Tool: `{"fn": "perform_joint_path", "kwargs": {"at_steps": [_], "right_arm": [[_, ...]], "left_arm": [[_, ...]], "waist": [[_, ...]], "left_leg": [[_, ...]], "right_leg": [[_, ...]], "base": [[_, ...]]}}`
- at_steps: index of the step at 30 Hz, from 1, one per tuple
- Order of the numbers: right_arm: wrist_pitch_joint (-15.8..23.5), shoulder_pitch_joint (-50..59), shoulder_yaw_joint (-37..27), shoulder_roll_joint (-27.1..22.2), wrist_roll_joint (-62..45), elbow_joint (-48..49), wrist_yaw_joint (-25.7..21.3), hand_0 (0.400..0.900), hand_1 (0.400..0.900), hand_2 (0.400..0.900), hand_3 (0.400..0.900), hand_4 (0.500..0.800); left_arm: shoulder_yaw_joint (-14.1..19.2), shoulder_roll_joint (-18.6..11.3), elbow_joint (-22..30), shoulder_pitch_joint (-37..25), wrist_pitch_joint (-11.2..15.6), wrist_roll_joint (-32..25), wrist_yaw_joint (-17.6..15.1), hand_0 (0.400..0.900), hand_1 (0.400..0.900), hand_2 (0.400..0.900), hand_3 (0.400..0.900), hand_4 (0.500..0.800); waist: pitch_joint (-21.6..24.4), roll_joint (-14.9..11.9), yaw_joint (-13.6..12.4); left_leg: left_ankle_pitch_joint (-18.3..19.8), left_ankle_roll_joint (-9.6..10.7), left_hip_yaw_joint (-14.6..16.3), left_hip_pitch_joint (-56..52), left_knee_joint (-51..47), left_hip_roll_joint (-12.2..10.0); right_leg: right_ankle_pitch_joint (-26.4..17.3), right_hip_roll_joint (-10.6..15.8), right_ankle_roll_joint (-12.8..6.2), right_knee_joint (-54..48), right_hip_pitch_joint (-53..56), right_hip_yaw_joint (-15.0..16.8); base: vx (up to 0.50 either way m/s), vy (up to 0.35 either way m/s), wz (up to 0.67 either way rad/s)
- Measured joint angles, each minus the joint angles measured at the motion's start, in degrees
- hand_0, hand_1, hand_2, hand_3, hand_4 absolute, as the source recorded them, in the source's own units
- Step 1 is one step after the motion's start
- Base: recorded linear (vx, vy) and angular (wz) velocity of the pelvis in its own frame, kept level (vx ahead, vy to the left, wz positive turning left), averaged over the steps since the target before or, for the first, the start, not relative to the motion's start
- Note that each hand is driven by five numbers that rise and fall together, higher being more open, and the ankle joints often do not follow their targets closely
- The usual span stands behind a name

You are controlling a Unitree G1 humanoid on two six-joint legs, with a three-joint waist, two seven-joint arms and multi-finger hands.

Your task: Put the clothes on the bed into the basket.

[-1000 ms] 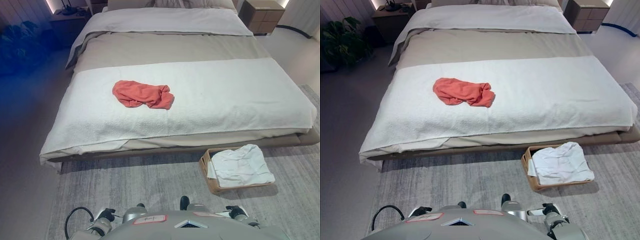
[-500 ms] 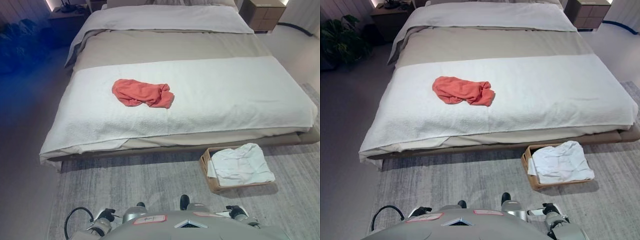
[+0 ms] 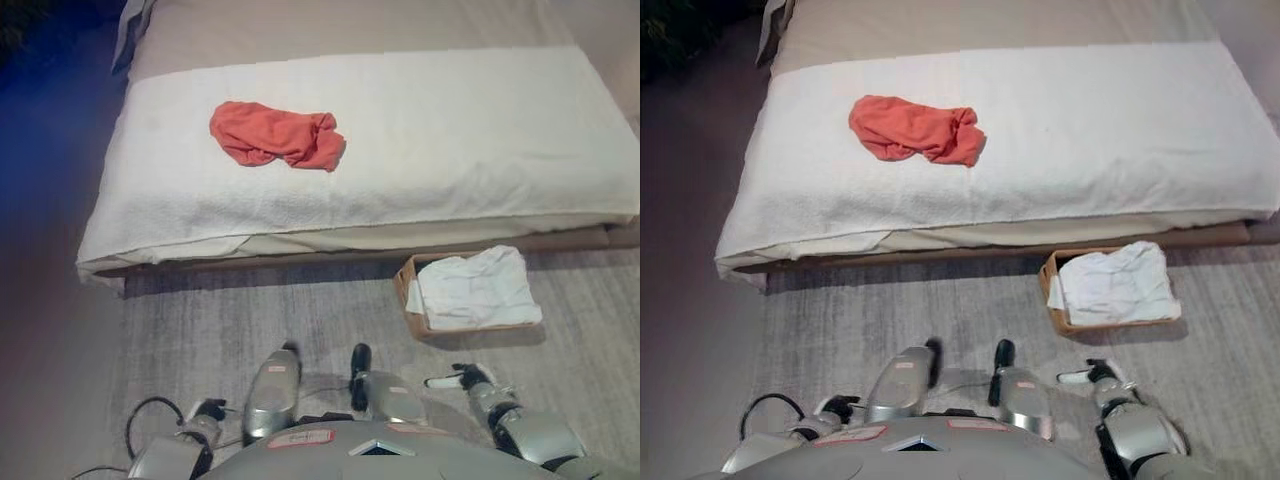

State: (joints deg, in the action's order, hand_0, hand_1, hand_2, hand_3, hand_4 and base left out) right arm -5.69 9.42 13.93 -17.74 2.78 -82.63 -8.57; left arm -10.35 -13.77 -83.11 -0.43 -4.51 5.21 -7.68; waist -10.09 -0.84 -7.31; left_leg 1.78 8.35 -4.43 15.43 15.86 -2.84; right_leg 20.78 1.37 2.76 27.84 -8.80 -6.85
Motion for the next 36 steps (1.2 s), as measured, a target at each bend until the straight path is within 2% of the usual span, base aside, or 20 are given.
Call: {"fn": "perform_joint_path", "kwargs": {"at_steps": [1,3,6,9,11,13,14,15,16,17,18,20,21,22,23,24,28,31,33,36], "right_arm": [[0.2,0.0,-0.4,1.4,0.0,0.2,0.1,0.900,0.900,0.900,0.900,0.800],[0.0,0.1,-0.6,2.8,0.0,-0.1,0.2,0.900,0.900,0.900,0.900,0.800],[0.0,0.6,-0.7,1.3,-0.1,-0.8,0.2,0.900,0.900,0.900,0.900,0.800],[0.0,0.7,-0.7,1.3,-0.1,0.0,0.3,0.900,0.900,0.900,0.900,0.800],[-0.2,-0.5,-0.8,1.6,-0.2,0.0,0.3,0.900,0.900,0.900,0.900,0.800],[-0.1,-2.5,-0.7,2.2,-0.2,-0.8,0.4,0.900,0.900,0.900,0.900,0.800],[-0.2,-3.7,-0.5,1.9,-0.2,-1.2,0.4,0.900,0.900,0.900,0.900,0.800],[-0.2,-3.8,-0.5,3.2,-0.3,-1.2,0.5,0.900,0.900,0.900,0.900,0.800],[-0.3,-3.5,-0.5,4.0,-0.3,-0.6,0.7,0.900,0.900,0.900,0.900,0.800],[-0.1,-2.9,-0.4,4.5,-0.2,-0.4,0.7,0.900,0.900,0.900,0.900,0.800],[0.1,-1.8,-0.2,4.7,-0.3,1.4,0.9,0.900,0.900,0.900,0.900,0.800],[0.7,-0.9,0.2,5.1,-0.4,3.2,1.4,0.900,0.900,0.900,0.900,0.800],[1.2,-0.2,0.4,4.7,-0.5,4.0,1.4,0.900,0.900,0.900,0.900,0.800],[1.7,0.3,0.8,4.5,-0.4,4.0,1.4,0.900,0.900,0.900,0.900,0.800],[1.7,0.2,0.8,4.3,-0.5,4.1,1.5,0.900,0.900,0.900,0.900,0.800],[1.7,0.2,1.4,4.3,-0.4,4.1,1.5,0.900,0.900,0.900,0.900,0.800],[1.6,-0.5,0.1,3.3,-1.4,4.2,1.4,0.900,0.900,0.900,0.900,0.800],[1.8,-0.6,-1.5,3.3,-2.5,5.4,1.3,0.900,0.900,0.900,0.900,0.800],[1.3,-1.5,-1.8,3.7,-1.6,5.1,1.0,0.900,0.900,0.900,0.900,0.800],[-0.5,0.6,1.0,-0.4,3.0,3.9,-0.1,0.900,0.900,0.900,0.900,0.800]], "left_arm": [[0.1,-1.3,0.6,-0.2,-0.1,-0.6,-0.3,0.900,0.900,0.900,0.900,0.800],[0.1,-1.6,0.2,0.1,-0.6,-1.2,-0.2,0.900,0.900,0.900,0.900,0.800],[0.6,1.9,0.3,1.8,-0.9,-1.9,-0.3,0.900,0.900,0.900,0.900,0.800],[1.1,3.3,-0.4,3.5,-1.9,-2.7,-0.2,0.900,0.900,0.900,0.900,0.800],[2.0,2.9,-0.3,3.6,-1.8,-2.8,-0.3,0.900,0.900,0.900,0.900,0.800],[2.5,2.3,-1.3,3.9,-1.6,-2.8,-0.6,0.900,0.900,0.900,0.900,0.800],[2.5,2.5,-0.7,5.0,-1.6,-2.8,-0.7,0.900,0.900,0.900,0.900,0.800],[2.5,1.5,-0.2,4.1,-1.7,-2.8,-0.7,0.900,0.900,0.900,0.900,0.800],[2.5,0.8,0.6,2.8,-1.3,-2.8,-0.6,0.900,0.900,0.900,0.900,0.800],[2.3,0.4,1.4,1.0,-0.3,-2.8,-0.7,0.900,0.900,0.900,0.900,0.800],[2.3,-0.1,2.1,-1.0,0.4,-2.8,-0.6,0.900,0.900,0.900,0.900,0.800],[0.5,-1.8,4.2,-3.2,0.9,-2.7,-0.6,0.900,0.900,0.900,0.900,0.800],[0.4,-2.1,4.8,-4.4,1.1,-2.6,-0.6,0.900,0.900,0.900,0.900,0.800],[0.3,-2.3,5.3,-4.8,1.2,-2.6,-0.6,0.900,0.900,0.900,0.900,0.800],[0.4,-2.5,5.3,-4.8,1.2,-2.6,-0.6,0.900,0.900,0.900,0.900,0.800],[0.4,-2.6,5.3,-4.5,0.9,-2.6,-0.6,0.900,0.900,0.900,0.900,0.800],[0.0,-2.5,4.8,-3.2,0.4,-1.9,-0.1,0.900,0.900,0.900,0.900,0.800],[-0.7,-2.0,2.8,-1.7,-0.3,-0.3,1.0,0.900,0.900,0.900,0.900,0.800],[-2.0,-2.5,3.4,-1.6,-0.2,0.3,1.1,0.900,0.900,0.900,0.900,0.800],[-3.2,1.2,4.7,0.9,1.1,0.8,1.3,0.900,0.900,0.900,0.900,0.800]], "waist": [[-1.0,-0.9,-0.1],[-0.4,-3.4,-1.4],[-1.7,-0.2,-4.3],[-1.5,2.1,-4.8],[0.0,1.7,-6.2],[3.6,-0.5,-6.0],[6.6,-1.1,-6.8],[6.5,-4.3,-6.1],[7.0,-5.1,-6.3],[7.1,-5.1,-6.1],[7.1,-4.9,-6.3],[7.4,-4.3,-3.8],[6.2,-2.7,-2.7],[5.3,-1.1,-1.7],[4.7,0.0,-1.1],[4.2,1.1,-0.5],[1.8,3.6,2.9],[0.7,2.0,5.9],[0.3,-0.9,5.8],[-0.4,-0.2,5.4]], "left_leg": [[-0.4,-0.8,-0.1,1.3,1.5,-0.8],[-2.8,-0.1,0.2,4.0,-7.5,-2.0],[-5.0,0.0,-0.1,5.0,-16.1,-6.6],[-7.5,0.8,0.8,5.9,-14.1,-9.3],[-8.9,-0.6,2.0,5.6,-12.2,-8.5],[-9.6,-1.7,2.7,5.6,-9.5,-5.1],[-11.2,-2.4,3.7,2.7,-12.4,-5.0],[-11.3,-2.8,6.0,2.1,-12.2,-2.1],[-10.9,-5.5,7.5,1.6,-11.8,-1.1],[-10.5,-7.4,8.4,1.4,-11.2,-0.7],[-8.6,-8.6,9.2,1.2,-9.6,0.5],[-6.3,-11.4,7.2,-0.3,-9.8,2.6],[-6.6,-12.4,6.0,-2.8,-11.9,2.5],[-7.4,-12.6,5.4,-5.6,-13.5,2.5],[-6.4,-13.6,4.7,-8.4,-14.9,2.5],[-5.6,-14.0,4.0,-10.3,-15.8,2.2],[-4.8,-13.9,0.8,-13.4,-17.2,1.0],[-3.0,-12.1,-3.3,-14.2,-17.1,1.2],[-2.2,-8.7,-7.5,-15.3,-16.7,2.9],[2.9,-6.7,-6.8,-14.7,-5.6,6.9]], "right_leg": [[0.9,-0.5,1.03,-0.5,0.6,1.5],[-4.4,-1.1,3.01,-8.1,2.0,2.6],[-9.1,-3.5,-1.43,-18.1,8.2,7.0],[-8.0,-4.6,-0.33,-21.3,13.4,10.3],[-5.0,-3.3,-0.49,-20.1,14.9,11.3],[-1.0,1.2,-0.50,-18.6,16.5,11.2],[-0.7,3.0,-2.86,-17.0,16.5,10.8],[-0.2,6.8,-4.59,-14.4,16.3,10.3],[-2.7,8.7,-6.85,-10.7,14.2,7.9],[-4.5,10.1,-7.16,-6.2,12.6,4.9],[-6.8,11.0,-7.47,-1.3,11.0,3.7],[-19.1,9.3,-10.52,4.2,10.7,9.4],[-18.4,9.2,-11.60,8.6,9.3,8.7],[-16.5,10.6,-12.37,11.1,8.3,4.4],[-14.8,11.1,-12.14,11.8,7.5,0.3],[-12.9,10.2,-11.70,11.7,5.8,-0.8],[-10.8,8.5,-9.57,-3.1,-0.8,-7.4],[-16.5,8.3,-10.92,-20.0,-0.6,-3.2],[-17.4,9.1,-12.25,-24.1,1.1,-0.5],[-17.8,8.4,-12.66,-25.3,3.5,-1.0]], "base": [[0.49,0.076,-0.58],[0.51,0.123,-0.58],[0.61,0.230,-0.61],[0.73,0.402,-0.45],[0.63,0.416,-0.07],[0.49,0.307,-0.10],[0.41,0.294,-0.22],[0.40,0.351,-0.10],[0.47,0.413,0.16],[0.48,0.446,0.37],[0.47,0.451,0.51],[0.44,0.408,0.48],[0.47,0.305,0.51],[0.50,0.232,0.52],[0.44,0.144,0.57],[0.44,0.098,0.61],[0.42,-0.026,0.76],[0.38,-0.107,0.81],[0.30,-0.110,0.43],[0.22,-0.153,0.35]]}}
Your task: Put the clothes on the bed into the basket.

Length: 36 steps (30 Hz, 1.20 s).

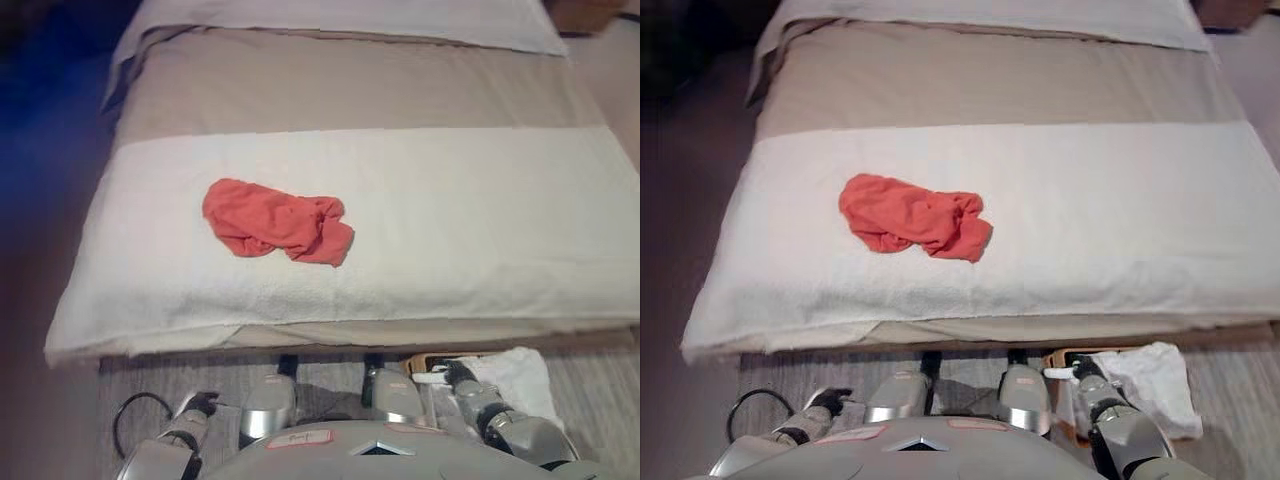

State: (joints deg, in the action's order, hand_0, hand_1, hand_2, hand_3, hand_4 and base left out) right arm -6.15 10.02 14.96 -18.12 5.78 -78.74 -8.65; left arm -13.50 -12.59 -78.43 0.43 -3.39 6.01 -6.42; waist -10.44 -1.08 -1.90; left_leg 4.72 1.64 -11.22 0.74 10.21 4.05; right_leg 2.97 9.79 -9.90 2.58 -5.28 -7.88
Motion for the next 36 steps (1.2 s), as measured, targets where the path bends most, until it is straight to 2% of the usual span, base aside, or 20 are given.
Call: {"fn": "perform_joint_path", "kwargs": {"at_steps": [1,2,4,7,10,13,15,23,29,32,36], "right_arm": [[-0.1,1.0,1.1,-1.4,1.5,0.5,-0.2,0.900,0.900,0.900,0.900,0.800],[-0.1,2.0,2.9,-2.3,2.3,1.5,-1.1,0.900,0.900,0.900,0.900,0.800],[0.0,5.2,5.0,-3.6,4.5,2.4,-2.1,0.900,0.900,0.900,0.900,0.800],[-0.4,10.6,8.6,-4.6,7.1,2.7,-2.2,0.900,0.900,0.900,0.900,0.800],[-0.5,16.5,13.9,-6.1,8.8,6.1,-2.2,0.900,0.900,0.900,0.900,0.800],[-0.6,26.1,17.5,-5.8,8.8,9.3,-2.2,0.900,0.900,0.900,0.900,0.800],[-0.1,31.7,18.8,-5.5,8.7,10.0,-2.0,0.900,0.900,0.900,0.900,0.800],[-0.2,47.0,20.8,-5.1,8.3,7.9,-2.3,0.900,0.900,0.900,0.900,0.800],[-1.2,49.8,20.8,-5.5,6.7,6.2,-2.3,0.900,0.900,0.900,0.900,0.800],[-1.3,51.3,20.8,-5.5,6.0,6.0,-2.5,0.900,0.900,0.900,0.900,0.800],[-2.3,53.9,20.8,-5.8,4.7,4.5,-3.4,0.900,0.900,0.900,0.900,0.800]], "left_arm": [[0.0,1.5,-0.8,0.7,-0.3,0.1,-0.4,0.900,0.900,0.900,0.900,0.800],[0.0,1.9,-1.8,0.2,-0.5,0.1,-0.6,0.900,0.900,0.900,0.900,0.800],[-0.2,2.3,-2.2,-0.3,-0.2,-0.1,-1.0,0.900,0.900,0.900,0.900,0.800],[-1.3,2.3,-2.2,-2.5,-0.2,-0.2,-3.2,0.900,0.900,0.900,0.900,0.800],[-2.5,2.6,-2.0,-4.6,0.0,-0.9,-4.2,0.900,0.900,0.900,0.900,0.800],[-3.2,3.4,-1.8,-6.3,0.5,-3.4,-5.1,0.900,0.900,0.900,0.900,0.800],[-3.2,3.5,-1.7,-7.1,0.7,-4.7,-5.3,0.900,0.900,0.900,0.900,0.800],[-3.4,2.7,-1.2,-8.3,1.2,-7.0,-5.7,0.900,0.900,0.900,0.900,0.800],[-3.4,2.1,0.9,-9.1,1.1,-8.2,-5.8,0.900,0.900,0.900,0.900,0.800],[-3.4,2.0,0.9,-9.1,1.1,-8.7,-5.8,0.900,0.900,0.900,0.900,0.800],[-3.5,1.4,1.2,-9.0,1.1,-9.2,-5.8,0.900,0.900,0.900,0.900,0.800]], "waist": [[0.1,1.0,0.7],[-0.2,1.0,1.5],[-0.8,0.4,1.6],[-0.8,0.5,1.5],[-1.1,2.2,1.3],[-2.1,3.8,1.0],[-2.9,4.4,-0.9],[-7.1,4.6,-4.7],[-10.7,6.9,-9.3],[-11.9,7.7,-11.0],[-13.0,7.9,-11.6]], "left_leg": [[1.3,-0.8,0.3,-1.7,-1.8,-0.4],[1.8,-0.9,-0.1,-2.0,-3.8,-0.8],[1.7,-1.3,-1.3,-0.9,-4.8,-1.5],[1.3,-1.3,-4.1,0.9,-6.7,-2.0],[-0.6,0.7,-7.3,3.3,-6.7,-2.7],[-2.1,2.3,-9.0,6.7,-6.8,-3.3],[-2.9,3.3,-9.6,8.1,-6.9,-3.6],[-4.8,4.7,-14.2,12.5,-7.7,-2.5],[-6.7,5.2,-18.4,15.4,-8.0,-1.2],[-7.5,5.2,-19.4,16.5,-7.9,-0.3],[-8.0,5.3,-20.3,16.9,-7.8,0.8]], "right_leg": [[-0.7,-1.1,0.74,0.2,0.3,-1.0],[-1.5,-1.5,1.49,1.3,-0.5,-0.6],[-2.3,-1.8,2.47,2.8,-2.1,-1.0],[-3.2,-2.1,3.59,4.1,-4.5,-2.4],[-4.2,-2.1,5.87,4.2,-6.2,-6.2],[-4.6,-2.3,7.21,5.3,-9.4,-8.3],[-4.9,-2.5,8.44,5.8,-10.6,-8.8],[-4.6,-0.7,8.72,6.3,-12.9,-13.2],[-4.6,1.0,8.72,6.7,-14.2,-17.0],[-4.6,1.9,8.71,7.3,-15.0,-17.7],[-4.4,3.0,8.38,7.9,-15.2,-18.0]], "base": [[0.17,-0.180,0.30],[0.16,-0.194,0.53],[0.17,-0.186,0.62],[0.09,-0.160,0.66],[0.00,-0.122,0.49],[0.01,-0.081,0.27],[0.01,-0.052,0.29],[0.00,-0.021,0.46],[-0.01,0.022,0.35],[-0.03,0.047,0.25],[0.01,0.013,0.18]]}}
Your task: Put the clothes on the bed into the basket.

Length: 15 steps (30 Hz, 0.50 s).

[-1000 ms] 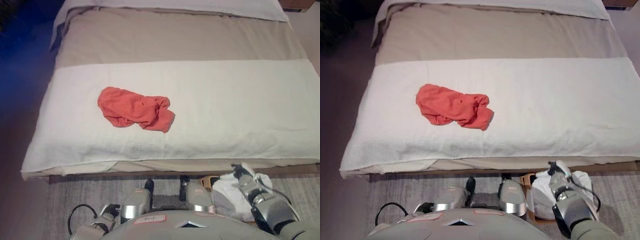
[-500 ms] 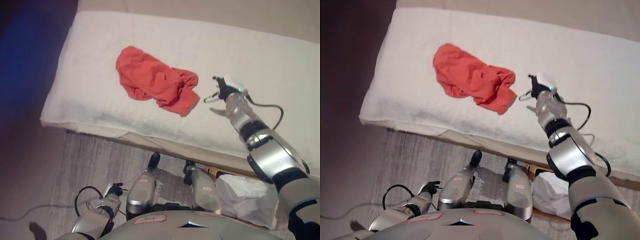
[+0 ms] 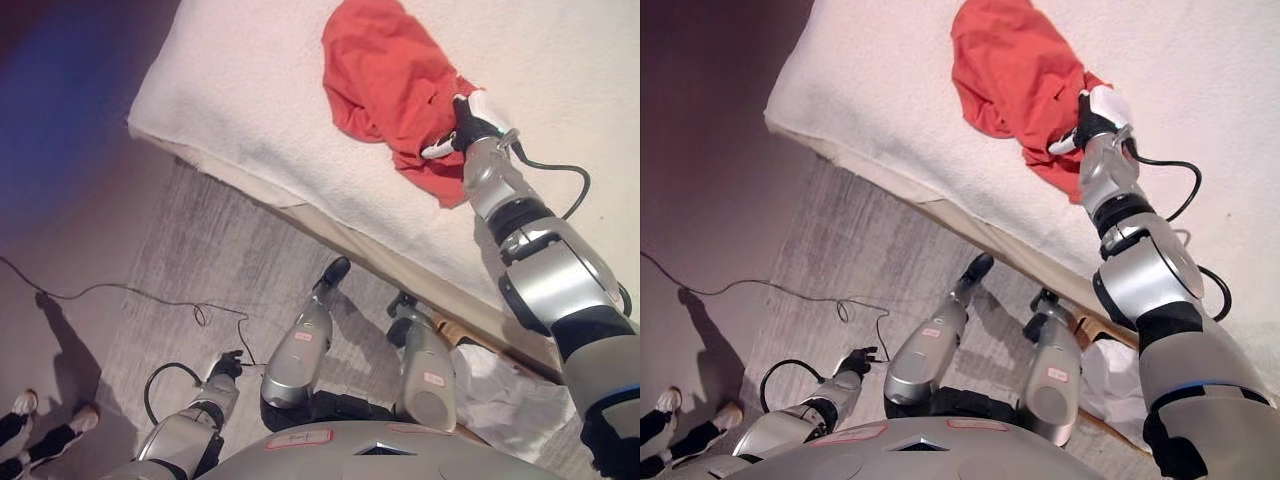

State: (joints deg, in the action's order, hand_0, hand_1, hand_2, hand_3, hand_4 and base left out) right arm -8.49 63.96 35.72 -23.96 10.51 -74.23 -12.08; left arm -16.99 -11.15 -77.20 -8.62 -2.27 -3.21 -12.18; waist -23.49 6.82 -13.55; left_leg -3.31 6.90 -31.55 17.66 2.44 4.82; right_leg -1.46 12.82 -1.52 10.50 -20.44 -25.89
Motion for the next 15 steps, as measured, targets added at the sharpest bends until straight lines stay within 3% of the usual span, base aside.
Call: {"fn": "perform_joint_path", "kwargs": {"at_steps": [2,9,15], "right_arm": [[-0.1,0.5,0.0,-0.3,-0.8,-0.1,-0.1,0.900,0.900,0.900,0.900,0.800],[-0.3,5.0,0.6,-1.1,-0.7,-2.9,-0.8,0.900,0.900,0.900,0.900,0.800],[-1.1,11.1,1.9,-6.0,-0.5,-5.7,-1.3,0.900,0.900,0.900,0.900,0.800]], "left_arm": [[0.0,-0.6,0.7,0.0,0.0,-0.1,0.0,0.900,0.900,0.900,0.900,0.800],[0.0,-0.8,2.0,-0.1,0.8,-1.7,-0.2,0.900,0.900,0.900,0.900,0.800],[0.0,-0.6,2.8,0.1,1.3,-2.8,-0.1,0.900,0.900,0.900,0.900,0.800]], "waist": [[-0.1,0.1,-0.2],[-0.7,1.4,-1.5],[-2.0,3.9,-4.2]], "left_leg": [[0.0,0.2,-0.8,0.2,-0.2,0.2],[-0.8,0.7,-2.2,3.4,0.3,0.7],[-1.8,1.3,-3.7,6.6,0.0,0.7]], "right_leg": [[0.3,0.2,-0.85,0.1,0.0,0.0],[0.3,0.8,-0.87,1.2,-2.7,-1.4],[0.5,1.4,-1.09,3.1,-6.2,-2.5]], "base": [[0.00,0.012,0.16],[-0.05,0.024,0.17],[-0.03,0.008,0.25]]}}
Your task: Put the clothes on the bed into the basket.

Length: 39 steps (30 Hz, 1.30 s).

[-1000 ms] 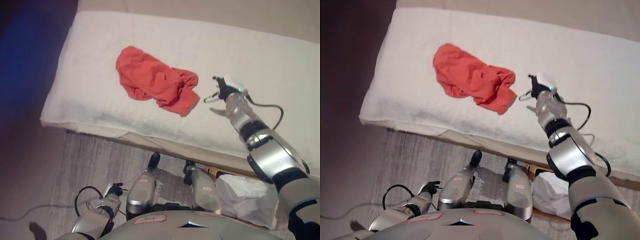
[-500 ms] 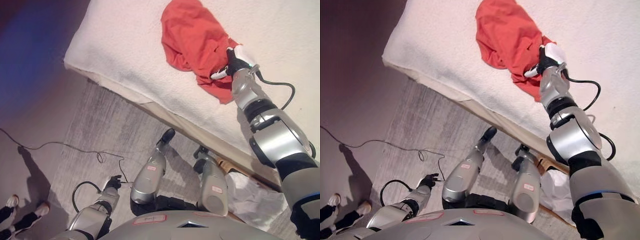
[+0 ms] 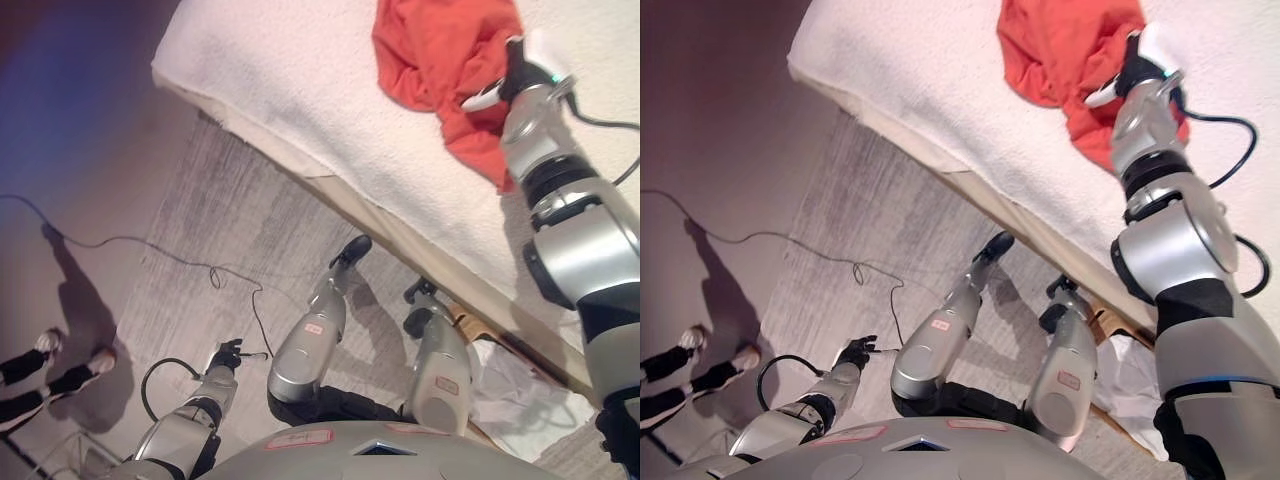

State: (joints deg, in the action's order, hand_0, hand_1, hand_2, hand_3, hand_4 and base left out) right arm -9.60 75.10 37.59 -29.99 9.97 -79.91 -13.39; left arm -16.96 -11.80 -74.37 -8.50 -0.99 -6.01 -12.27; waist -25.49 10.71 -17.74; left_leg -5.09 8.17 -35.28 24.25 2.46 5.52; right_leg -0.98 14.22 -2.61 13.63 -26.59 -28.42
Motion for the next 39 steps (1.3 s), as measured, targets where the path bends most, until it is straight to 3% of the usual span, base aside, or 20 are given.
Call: {"fn": "perform_joint_path", "kwargs": {"at_steps": [1,2,3,12,25,28,31,34,39], "right_arm": [[0.0,0.8,0.1,-1.0,0.0,-0.1,0.0,0.900,0.900,0.900,0.900,0.800],[0.0,1.3,0.1,-1.9,0.0,-0.1,0.1,0.682,0.682,0.682,0.682,0.669],[0.1,1.8,0.2,-2.7,0.0,0.0,0.2,0.400,0.400,0.400,0.400,0.500],[0.5,3.1,0.1,-3.7,-0.4,0.1,0.9,0.400,0.400,0.400,0.400,0.500],[0.5,1.5,-0.6,-1.8,-3.2,0.0,4.1,0.400,0.400,0.400,0.400,0.500],[0.7,0.7,-1.6,-0.2,-4.1,1.1,4.2,0.400,0.400,0.400,0.400,0.500],[1.9,-2.1,-2.4,0.5,-4.8,4.1,4.6,0.400,0.400,0.400,0.400,0.500],[2.8,-6.1,-3.0,2.6,-4.8,5.7,6.1,0.400,0.400,0.400,0.400,0.500],[3.0,-12.6,-4.3,2.6,-4.9,8.0,6.6,0.400,0.400,0.400,0.400,0.500]], "left_arm": [[0.1,0.0,0.0,0.1,-0.1,-0.6,0.1,0.900,0.900,0.900,0.900,0.800],[0.4,0.0,0.1,0.2,0.0,-0.7,0.2,0.900,0.900,0.900,0.900,0.800],[0.4,0.0,0.2,0.3,0.0,-1.1,0.2,0.900,0.900,0.900,0.900,0.800],[0.3,0.0,3.4,0.3,0.0,-1.2,0.6,0.900,0.900,0.900,0.900,0.800],[0.5,-0.2,2.8,-1.1,0.0,-2.0,0.6,0.900,0.900,0.900,0.900,0.800],[1.1,-0.4,2.8,-1.6,-0.1,-2.9,0.6,0.900,0.900,0.900,0.900,0.800],[2.9,-0.6,2.8,-2.2,-0.3,-3.0,0.7,0.900,0.900,0.900,0.900,0.800],[4.1,-1.3,2.0,-1.7,-0.8,-3.3,0.7,0.900,0.900,0.900,0.900,0.800],[5.5,-2.7,-0.3,-1.4,-1.4,-3.4,1.1,0.900,0.900,0.900,0.900,0.800]], "waist": [[-0.3,0.4,0.0],[-0.3,0.4,-0.1],[-0.3,0.4,-0.1],[-0.6,0.7,0.1],[-0.7,0.7,0.4],[-0.5,0.3,1.7],[-0.3,-0.9,2.0],[1.1,-3.9,4.0],[6.0,-9.5,10.1]], "left_leg": [[-0.1,0.0,-0.4,0.3,-0.3,0.1],[-0.2,0.1,-0.5,0.7,-0.4,0.3],[-0.4,-0.1,-0.8,1.1,-0.7,0.5],[-1.1,-0.6,-0.3,1.3,-1.1,0.8],[-2.2,-0.3,2.5,-4.1,-1.2,1.7],[-1.5,-0.8,3.7,-6.2,-1.1,1.9],[-1.1,-2.0,6.9,-8.5,-1.1,1.8],[-0.1,-3.6,11.3,-11.8,-1.2,1.9],[1.6,-5.3,17.8,-16.6,-2.0,1.7]], "right_leg": [[0.3,0.3,-0.02,0.7,-0.4,-0.3],[0.8,0.8,-0.06,1.8,-1.3,-0.3],[1.0,1.2,-0.24,2.5,-2.1,-0.4],[1.3,2.0,-0.40,3.7,-2.9,0.1],[1.2,2.4,-0.41,3.1,1.6,3.3],[1.3,2.5,-1.64,2.5,3.4,4.5],[0.6,1.8,-2.67,0.9,4.8,7.7],[-0.8,0.7,-3.48,-1.7,7.1,11.9],[-5.3,-0.9,-4.69,-9.2,11.8,17.8]], "base": [[-0.01,0.031,0.16],[0.00,0.035,0.11],[0.01,0.034,0.07],[0.00,0.037,-0.11],[0.00,0.031,-0.18],[0.00,0.106,-0.55],[0.08,0.093,-0.80],[0.08,0.060,-0.86],[0.07,0.018,-0.75]]}}
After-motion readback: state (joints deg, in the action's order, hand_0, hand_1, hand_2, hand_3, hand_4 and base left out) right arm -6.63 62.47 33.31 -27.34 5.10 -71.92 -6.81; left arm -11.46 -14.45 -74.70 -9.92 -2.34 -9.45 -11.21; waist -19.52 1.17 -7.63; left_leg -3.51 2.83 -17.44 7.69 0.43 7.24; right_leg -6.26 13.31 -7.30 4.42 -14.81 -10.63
